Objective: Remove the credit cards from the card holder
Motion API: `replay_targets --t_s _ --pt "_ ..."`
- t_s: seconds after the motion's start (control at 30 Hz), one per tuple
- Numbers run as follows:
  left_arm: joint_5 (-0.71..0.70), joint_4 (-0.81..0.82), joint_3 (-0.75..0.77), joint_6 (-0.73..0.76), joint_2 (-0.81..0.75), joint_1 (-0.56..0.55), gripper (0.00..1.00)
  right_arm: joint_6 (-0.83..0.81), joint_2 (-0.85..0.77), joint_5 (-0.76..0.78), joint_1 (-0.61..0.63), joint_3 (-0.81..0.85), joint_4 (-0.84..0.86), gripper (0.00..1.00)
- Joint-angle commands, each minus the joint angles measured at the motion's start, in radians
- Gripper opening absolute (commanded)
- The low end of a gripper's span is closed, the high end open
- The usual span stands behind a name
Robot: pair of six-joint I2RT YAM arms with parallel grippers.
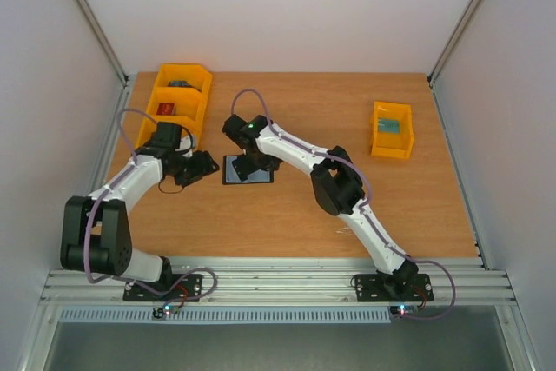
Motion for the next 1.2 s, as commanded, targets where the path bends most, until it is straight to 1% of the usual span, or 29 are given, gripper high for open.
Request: replay_targets --t_s 0.0,0.13,0.27,0.3,0.33,0.4,0.5,0.6,0.7,0.77,0.83,1.03,1.17 --pt "0.029 0.072 0.006 -0.01 0.04 -0.03 0.69 -0.021 -0.012 0.059 -0.038 -0.133 -0.008 0.96" --pt "0.051 0.106 0.008 -0.02 0.103 -0.034 0.7 -0.027 -0.052 -0.046 -0.061 -0.25 0.076 0.87" --pt "0.081 0.145 0.017 -0.023 0.165 -0.044 0.7 -0.021 -0.069 -0.158 -0.084 -0.321 0.123 0.81" --pt "0.089 0.155 0.019 -0.025 0.178 -0.051 0.69 -0.018 -0.076 -0.181 -0.092 -0.346 0.145 0.77" --pt "0.093 0.166 0.02 -0.027 0.191 -0.062 0.68 -0.01 -0.085 -0.197 -0.097 -0.369 0.168 0.74" --pt "0.092 0.175 0.031 -0.028 0.221 -0.085 0.66 0.001 -0.097 -0.22 -0.108 -0.412 0.19 0.72" --pt "0.084 0.164 0.071 -0.006 0.285 -0.125 0.63 0.009 -0.101 -0.234 -0.119 -0.433 0.2 0.68" --pt "0.088 0.133 0.124 -0.002 0.361 -0.136 0.59 0.018 -0.104 -0.253 -0.126 -0.454 0.211 0.64" --pt "0.05 0.099 0.158 0.013 0.408 -0.137 0.53 0.02 -0.111 -0.268 -0.132 -0.475 0.223 0.61" --pt "0.077 0.124 0.158 0.018 0.417 -0.137 0.5 0.017 -0.12 -0.302 -0.133 -0.493 0.242 0.59" --pt "0.15 0.171 0.153 0.006 0.418 -0.139 0.48 0.014 -0.13 -0.366 -0.133 -0.51 0.281 0.57" --pt "0.281 0.305 0.133 -0.024 0.355 -0.166 0.42 0.028 -0.179 -0.529 -0.143 -0.545 0.379 0.56" --pt "0.294 0.358 0.098 -0.036 0.302 -0.167 0.29 0.066 -0.221 -0.607 -0.168 -0.588 0.45 0.56"
